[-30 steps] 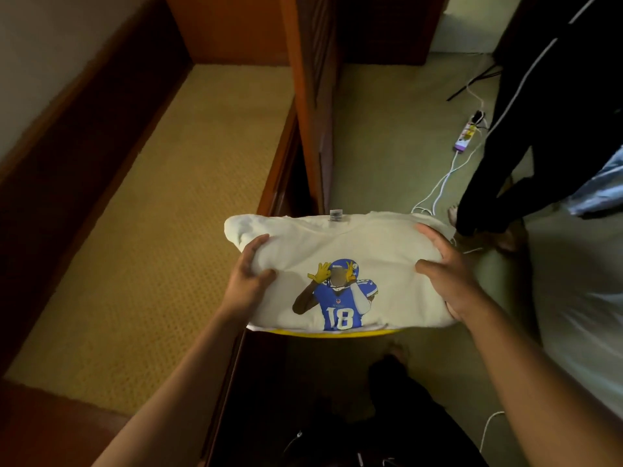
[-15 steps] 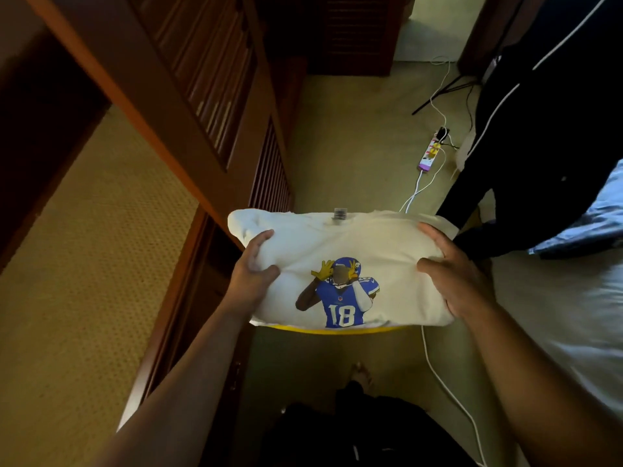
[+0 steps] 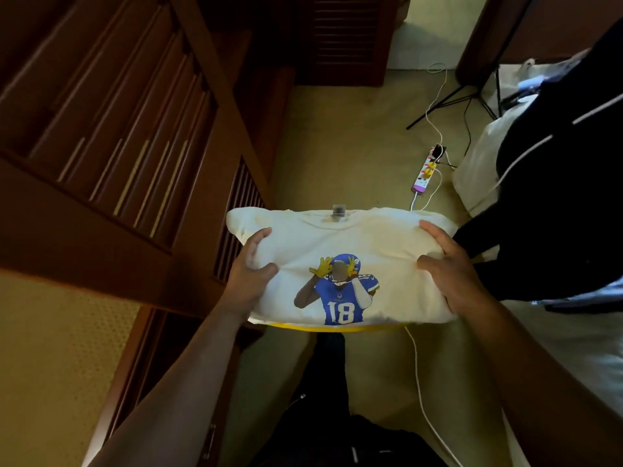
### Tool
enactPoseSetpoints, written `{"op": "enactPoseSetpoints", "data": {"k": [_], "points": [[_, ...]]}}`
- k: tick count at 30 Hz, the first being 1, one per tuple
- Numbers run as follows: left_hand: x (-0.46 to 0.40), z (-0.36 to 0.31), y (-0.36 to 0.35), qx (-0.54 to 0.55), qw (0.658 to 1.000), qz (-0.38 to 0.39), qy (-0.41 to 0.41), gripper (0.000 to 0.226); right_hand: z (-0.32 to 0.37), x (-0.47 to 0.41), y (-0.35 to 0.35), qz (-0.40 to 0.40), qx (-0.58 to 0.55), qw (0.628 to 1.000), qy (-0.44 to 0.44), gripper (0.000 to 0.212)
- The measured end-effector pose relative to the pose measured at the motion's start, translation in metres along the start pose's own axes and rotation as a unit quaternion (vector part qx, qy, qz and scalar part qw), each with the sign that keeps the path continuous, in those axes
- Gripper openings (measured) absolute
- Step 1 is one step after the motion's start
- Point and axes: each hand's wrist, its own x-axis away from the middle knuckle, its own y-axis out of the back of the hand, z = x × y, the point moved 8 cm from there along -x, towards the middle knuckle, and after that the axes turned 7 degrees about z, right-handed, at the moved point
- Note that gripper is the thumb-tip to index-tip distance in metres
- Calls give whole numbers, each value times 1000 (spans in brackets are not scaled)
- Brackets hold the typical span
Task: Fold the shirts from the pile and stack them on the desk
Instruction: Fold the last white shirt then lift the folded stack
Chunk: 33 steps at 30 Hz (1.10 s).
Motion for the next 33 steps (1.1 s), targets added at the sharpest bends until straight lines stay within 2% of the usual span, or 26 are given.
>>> {"op": "enactPoseSetpoints", "data": {"k": [4, 9, 19, 26, 33], "points": [[-73, -22, -3, -9, 1000, 7, 1, 62, 29, -63, 7, -5, -15, 1000, 10, 65], [-162, -64, -7, 10, 1000, 19, -17, 62, 75, -137, 9, -4, -63, 998, -17, 65], [-319, -128, -12, -12, 999, 27, -13, 65, 155, -282, 31, -20, -66, 998, -11, 68], [-432, -177, -19, 8, 1000, -16, 5, 60, 210, -421, 41, 44, -23, 999, -22, 69], [-510, -215, -8, 64, 995, -73, 24, 57, 293, -534, 35, 80, 55, 995, 23, 62]]}}
